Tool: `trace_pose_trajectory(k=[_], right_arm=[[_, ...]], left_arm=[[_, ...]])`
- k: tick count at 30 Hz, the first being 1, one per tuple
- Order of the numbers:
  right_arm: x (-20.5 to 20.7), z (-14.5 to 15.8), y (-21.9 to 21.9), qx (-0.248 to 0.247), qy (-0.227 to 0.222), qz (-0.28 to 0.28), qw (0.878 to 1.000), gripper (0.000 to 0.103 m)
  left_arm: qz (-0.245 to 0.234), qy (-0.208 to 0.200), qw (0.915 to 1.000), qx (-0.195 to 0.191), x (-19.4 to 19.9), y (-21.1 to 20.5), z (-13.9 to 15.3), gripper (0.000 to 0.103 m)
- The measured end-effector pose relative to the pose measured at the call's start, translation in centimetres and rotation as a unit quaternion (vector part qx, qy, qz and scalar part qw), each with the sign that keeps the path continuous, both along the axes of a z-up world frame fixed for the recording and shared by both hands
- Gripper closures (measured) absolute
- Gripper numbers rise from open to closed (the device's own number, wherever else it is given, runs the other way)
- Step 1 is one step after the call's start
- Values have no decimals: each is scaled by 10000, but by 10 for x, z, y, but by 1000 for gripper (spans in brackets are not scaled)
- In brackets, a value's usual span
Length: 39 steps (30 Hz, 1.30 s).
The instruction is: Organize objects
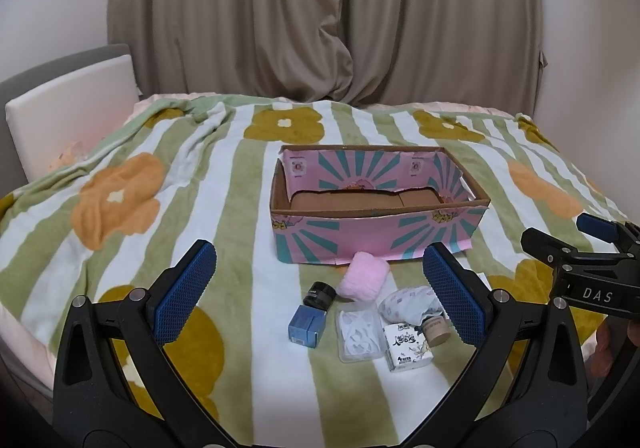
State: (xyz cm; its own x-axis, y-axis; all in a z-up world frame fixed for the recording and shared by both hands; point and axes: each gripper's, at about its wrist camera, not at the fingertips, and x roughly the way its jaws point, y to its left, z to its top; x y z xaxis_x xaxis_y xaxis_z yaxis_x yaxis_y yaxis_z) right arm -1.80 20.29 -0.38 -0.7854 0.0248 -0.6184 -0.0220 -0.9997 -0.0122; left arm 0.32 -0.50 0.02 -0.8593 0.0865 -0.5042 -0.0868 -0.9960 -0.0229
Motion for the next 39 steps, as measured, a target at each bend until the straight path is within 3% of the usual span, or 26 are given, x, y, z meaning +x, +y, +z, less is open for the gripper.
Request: trace_pose_trajectory(k=[35,39], right_arm=[[4,3,-1,-32,14,22,10000,0],[4,4,0,-48,29,15,10000,0]], left_arm=[[-101,-128,9996,209,0,-2,-1,1],[-71,-277,9996,22,-11,-6,-6,1]])
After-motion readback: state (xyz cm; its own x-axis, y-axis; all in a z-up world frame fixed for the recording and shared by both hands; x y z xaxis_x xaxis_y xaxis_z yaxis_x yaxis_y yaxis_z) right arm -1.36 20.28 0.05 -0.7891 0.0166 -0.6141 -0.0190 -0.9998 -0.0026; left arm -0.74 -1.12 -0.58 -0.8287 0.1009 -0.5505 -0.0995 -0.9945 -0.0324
